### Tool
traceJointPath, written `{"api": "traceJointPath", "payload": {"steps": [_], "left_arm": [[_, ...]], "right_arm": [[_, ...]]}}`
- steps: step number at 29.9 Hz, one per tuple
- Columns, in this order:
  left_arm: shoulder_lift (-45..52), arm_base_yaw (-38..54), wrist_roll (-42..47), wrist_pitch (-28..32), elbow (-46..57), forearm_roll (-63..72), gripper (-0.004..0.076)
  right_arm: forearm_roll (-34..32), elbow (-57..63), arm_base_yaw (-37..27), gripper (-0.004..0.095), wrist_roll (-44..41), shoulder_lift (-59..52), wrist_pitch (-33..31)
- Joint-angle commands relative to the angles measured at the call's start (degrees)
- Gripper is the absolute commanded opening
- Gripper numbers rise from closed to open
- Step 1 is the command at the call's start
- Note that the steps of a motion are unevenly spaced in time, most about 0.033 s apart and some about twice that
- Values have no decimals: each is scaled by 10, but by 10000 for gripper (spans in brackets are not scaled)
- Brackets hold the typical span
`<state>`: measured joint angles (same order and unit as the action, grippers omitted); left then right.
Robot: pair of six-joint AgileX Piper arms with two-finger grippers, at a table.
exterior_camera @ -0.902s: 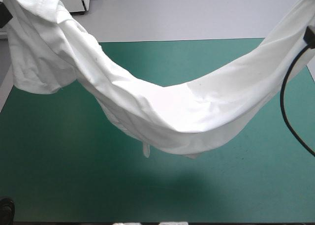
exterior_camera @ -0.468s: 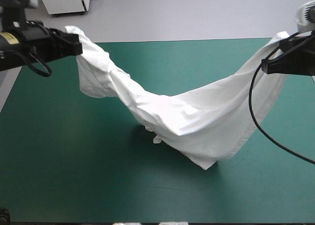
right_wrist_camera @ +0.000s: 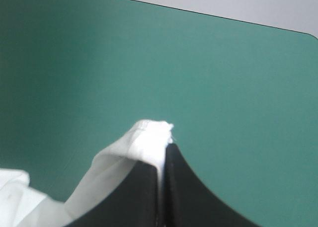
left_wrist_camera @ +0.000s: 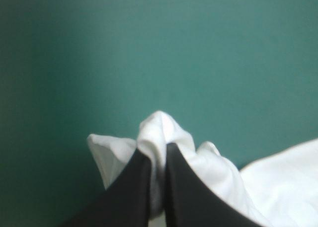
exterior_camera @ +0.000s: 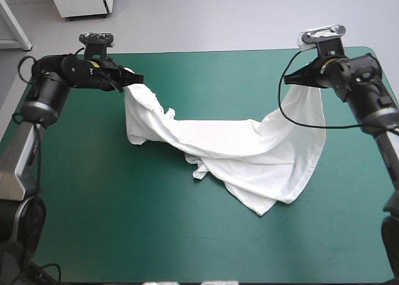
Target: Fold the cloth
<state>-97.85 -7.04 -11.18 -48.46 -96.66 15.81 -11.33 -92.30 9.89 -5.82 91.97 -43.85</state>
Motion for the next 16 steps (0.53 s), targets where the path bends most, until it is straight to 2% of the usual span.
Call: {"api": "traceJointPath", "payload": {"steps": [1, 8, 16], "left_arm": [[-29, 0, -2, 73, -46, 4, -9], [-145, 1, 2, 69, -134, -9, -9], [-218, 1, 30, 56, -165, -38, -9]], "right_arm": [[-55, -53, -4, -13, -42, 46, 69], [-40, -137, -18, -13, -49, 169, 46], [113, -189, -73, -13, -16, 250, -26]]}}
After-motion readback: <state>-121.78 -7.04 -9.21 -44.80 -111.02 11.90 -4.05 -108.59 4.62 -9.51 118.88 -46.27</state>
